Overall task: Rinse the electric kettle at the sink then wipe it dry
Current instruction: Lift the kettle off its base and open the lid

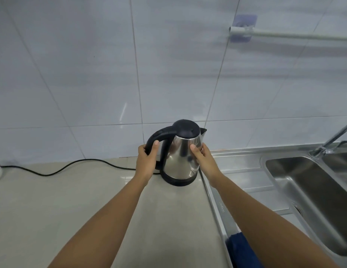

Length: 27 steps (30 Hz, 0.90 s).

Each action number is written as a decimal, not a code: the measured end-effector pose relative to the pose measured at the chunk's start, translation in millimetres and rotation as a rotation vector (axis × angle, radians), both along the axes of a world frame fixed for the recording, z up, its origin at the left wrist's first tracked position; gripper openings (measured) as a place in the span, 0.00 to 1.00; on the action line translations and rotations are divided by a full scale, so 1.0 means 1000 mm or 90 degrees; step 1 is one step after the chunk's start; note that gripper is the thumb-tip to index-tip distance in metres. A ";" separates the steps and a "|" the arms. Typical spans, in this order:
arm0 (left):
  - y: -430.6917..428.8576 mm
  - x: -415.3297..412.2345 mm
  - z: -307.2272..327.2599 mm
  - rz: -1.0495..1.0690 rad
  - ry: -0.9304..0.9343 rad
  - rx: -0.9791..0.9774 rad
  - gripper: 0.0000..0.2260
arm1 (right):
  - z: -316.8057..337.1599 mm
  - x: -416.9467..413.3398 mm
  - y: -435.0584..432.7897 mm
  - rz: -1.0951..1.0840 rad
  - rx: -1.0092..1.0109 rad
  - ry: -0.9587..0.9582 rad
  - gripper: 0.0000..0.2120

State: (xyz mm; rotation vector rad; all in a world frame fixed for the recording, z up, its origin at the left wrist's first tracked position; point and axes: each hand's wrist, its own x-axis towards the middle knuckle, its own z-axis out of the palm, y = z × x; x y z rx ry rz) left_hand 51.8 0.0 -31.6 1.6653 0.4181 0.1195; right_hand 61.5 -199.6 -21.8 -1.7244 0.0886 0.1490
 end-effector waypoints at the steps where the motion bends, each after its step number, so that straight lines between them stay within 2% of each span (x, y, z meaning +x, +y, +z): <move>1: 0.001 0.000 -0.001 0.012 -0.009 -0.001 0.24 | -0.002 -0.001 0.000 -0.005 0.010 -0.010 0.30; 5: -0.001 -0.015 0.002 0.037 -0.052 -0.034 0.24 | 0.004 -0.016 0.003 -0.033 0.011 -0.061 0.25; 9: -0.005 -0.049 0.014 0.036 -0.085 -0.080 0.31 | 0.016 -0.053 0.000 -0.035 0.036 -0.101 0.22; 17: -0.023 -0.151 -0.002 0.027 -0.052 -0.085 0.29 | -0.003 -0.162 -0.021 -0.046 0.063 -0.088 0.21; 22: -0.036 -0.214 -0.019 0.036 -0.041 -0.096 0.27 | -0.023 -0.220 -0.036 -0.040 0.055 -0.050 0.25; 27: -0.052 -0.246 -0.026 0.075 -0.022 -0.093 0.24 | -0.031 -0.252 -0.045 -0.021 0.060 -0.014 0.39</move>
